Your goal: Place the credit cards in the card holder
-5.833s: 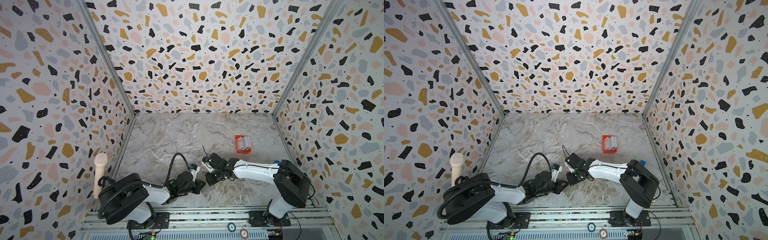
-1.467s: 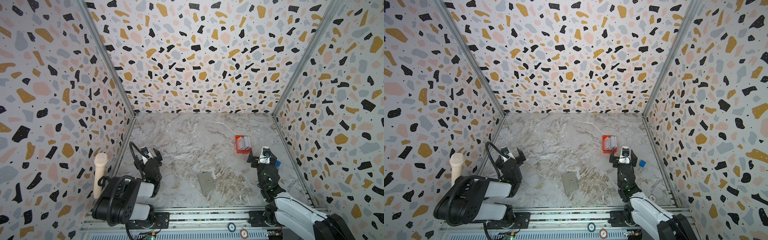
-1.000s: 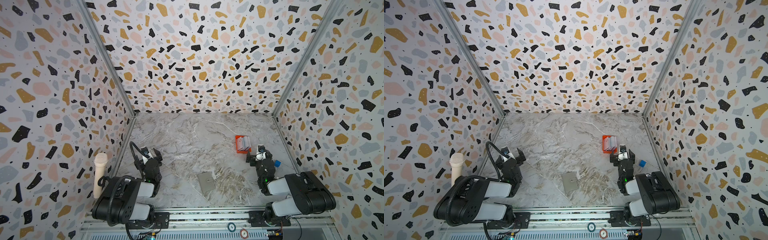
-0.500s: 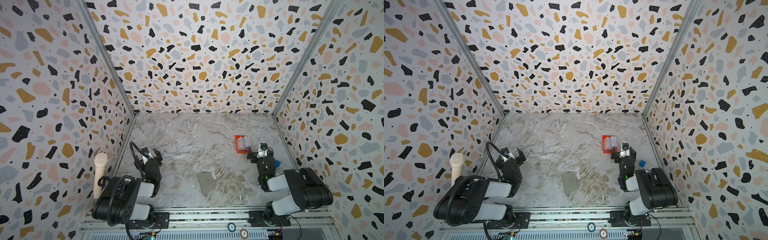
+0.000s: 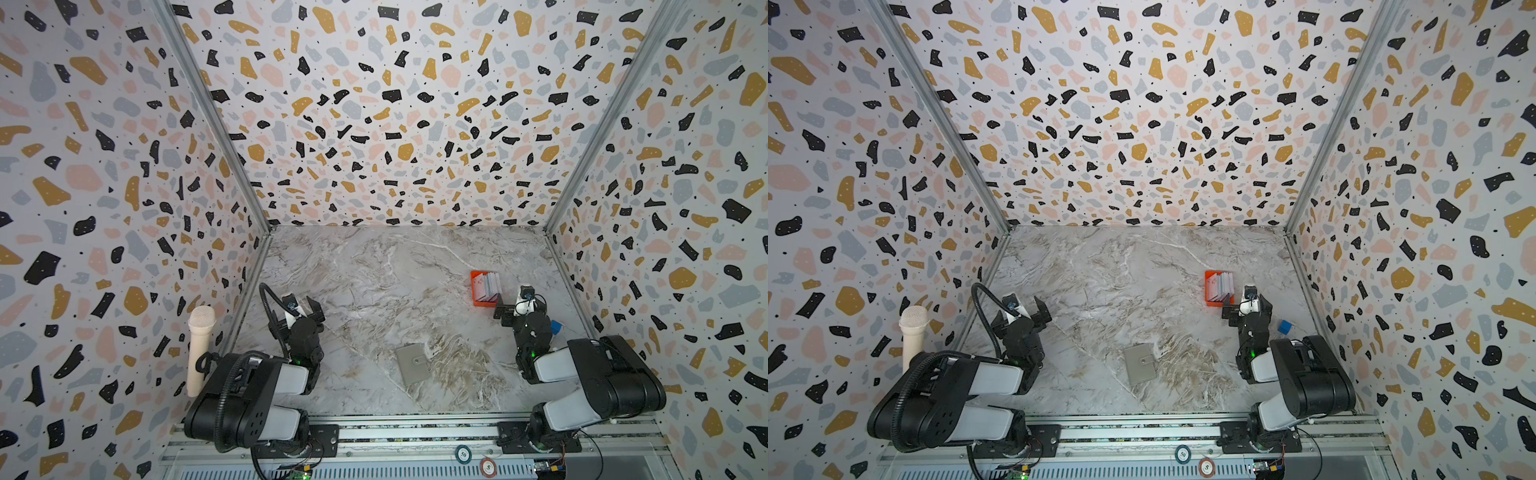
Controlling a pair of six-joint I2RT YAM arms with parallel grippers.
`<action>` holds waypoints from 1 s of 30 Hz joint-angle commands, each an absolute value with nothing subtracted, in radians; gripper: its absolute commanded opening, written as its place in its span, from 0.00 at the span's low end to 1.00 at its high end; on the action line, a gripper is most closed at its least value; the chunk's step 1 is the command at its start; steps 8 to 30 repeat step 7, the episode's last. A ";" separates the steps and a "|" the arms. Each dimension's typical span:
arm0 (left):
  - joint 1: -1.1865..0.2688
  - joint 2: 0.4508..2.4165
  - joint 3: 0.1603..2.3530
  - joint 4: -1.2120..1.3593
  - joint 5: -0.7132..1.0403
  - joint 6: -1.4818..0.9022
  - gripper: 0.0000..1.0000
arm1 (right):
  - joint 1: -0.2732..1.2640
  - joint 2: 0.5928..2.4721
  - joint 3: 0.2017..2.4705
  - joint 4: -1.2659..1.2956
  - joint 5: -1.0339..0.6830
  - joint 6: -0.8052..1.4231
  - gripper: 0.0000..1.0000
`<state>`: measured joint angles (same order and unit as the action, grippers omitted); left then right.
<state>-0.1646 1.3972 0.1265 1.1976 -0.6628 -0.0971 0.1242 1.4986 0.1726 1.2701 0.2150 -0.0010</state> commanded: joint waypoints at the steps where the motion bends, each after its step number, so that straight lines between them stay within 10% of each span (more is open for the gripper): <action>1: -0.163 1.388 0.140 1.233 -0.667 -0.091 1.00 | 0.120 1.491 0.198 1.259 0.218 0.015 0.99; 30: -0.165 1.387 0.140 1.233 -0.667 -0.091 1.00 | 0.121 1.489 0.194 1.264 0.219 0.014 0.99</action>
